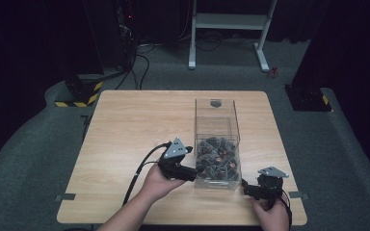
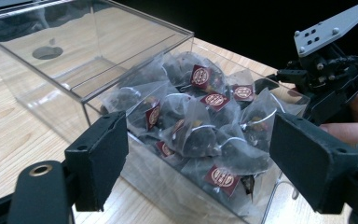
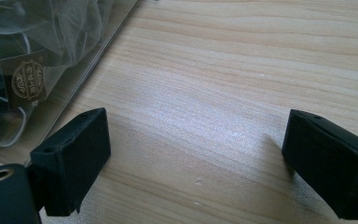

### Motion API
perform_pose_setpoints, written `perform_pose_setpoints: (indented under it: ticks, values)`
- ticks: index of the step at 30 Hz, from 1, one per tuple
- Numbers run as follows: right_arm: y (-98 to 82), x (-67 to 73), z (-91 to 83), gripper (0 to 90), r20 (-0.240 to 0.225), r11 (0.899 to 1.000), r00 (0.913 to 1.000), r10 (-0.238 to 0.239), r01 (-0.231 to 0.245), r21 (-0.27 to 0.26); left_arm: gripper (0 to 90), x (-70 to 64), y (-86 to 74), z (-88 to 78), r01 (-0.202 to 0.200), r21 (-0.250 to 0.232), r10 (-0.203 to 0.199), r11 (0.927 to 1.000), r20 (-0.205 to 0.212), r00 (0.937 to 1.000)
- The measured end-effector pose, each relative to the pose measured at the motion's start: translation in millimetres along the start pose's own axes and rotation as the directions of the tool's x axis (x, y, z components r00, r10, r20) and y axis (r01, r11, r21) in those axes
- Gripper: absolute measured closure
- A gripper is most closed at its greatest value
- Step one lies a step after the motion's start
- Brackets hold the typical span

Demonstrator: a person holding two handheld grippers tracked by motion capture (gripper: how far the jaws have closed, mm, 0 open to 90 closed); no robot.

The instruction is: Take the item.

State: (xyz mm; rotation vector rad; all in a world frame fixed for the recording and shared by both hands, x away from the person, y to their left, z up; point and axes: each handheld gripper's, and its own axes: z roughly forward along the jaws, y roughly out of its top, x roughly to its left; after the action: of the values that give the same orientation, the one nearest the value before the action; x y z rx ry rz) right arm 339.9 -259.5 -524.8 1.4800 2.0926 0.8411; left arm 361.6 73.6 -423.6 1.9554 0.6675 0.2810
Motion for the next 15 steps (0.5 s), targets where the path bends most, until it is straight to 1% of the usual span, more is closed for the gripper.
perform_pose_setpoints:
  ticks: [3, 7, 9, 13, 15]
  values:
    - [0.0, 0.0, 0.0, 7.6, 0.000, 1.000, 1.0000, 0.000, 0.000, 0.000, 21.9, -0.5, 1.5, 2.7, 0.006, 0.005, -0.007, 1.0000, 0.014, 0.9999]
    - [0.0, 0.0, 0.0, 7.7, 0.000, 1.000, 1.0000, 0.000, 0.000, 0.000, 24.8, 0.1, 2.5, 5.9, 0.022, -0.003, -0.022, 0.9998, 0.039, 0.9990]
    - [0.0, 0.0, 0.0, 7.7, 0.000, 1.000, 1.0000, 0.000, 0.000, 0.000, 26.2, 0.0, 3.0, 7.8, 0.020, 0.002, -0.021, 0.9998, 0.042, 0.9989]
    - [0.0, 0.0, 0.0, 7.7, 0.000, 1.000, 1.0000, 0.000, 0.000, 0.000, 27.9, 0.2, 2.6, 12.2, 0.018, 0.010, -0.018, 0.9998, 0.034, 0.9992]
    - [0.0, 0.0, 0.0, 7.7, 0.000, 1.000, 1.0000, 0.000, 0.000, 0.000, 28.0, 0.6, 2.3, 14.4, 0.019, 0.011, -0.019, 0.9998, 0.023, 0.9995]
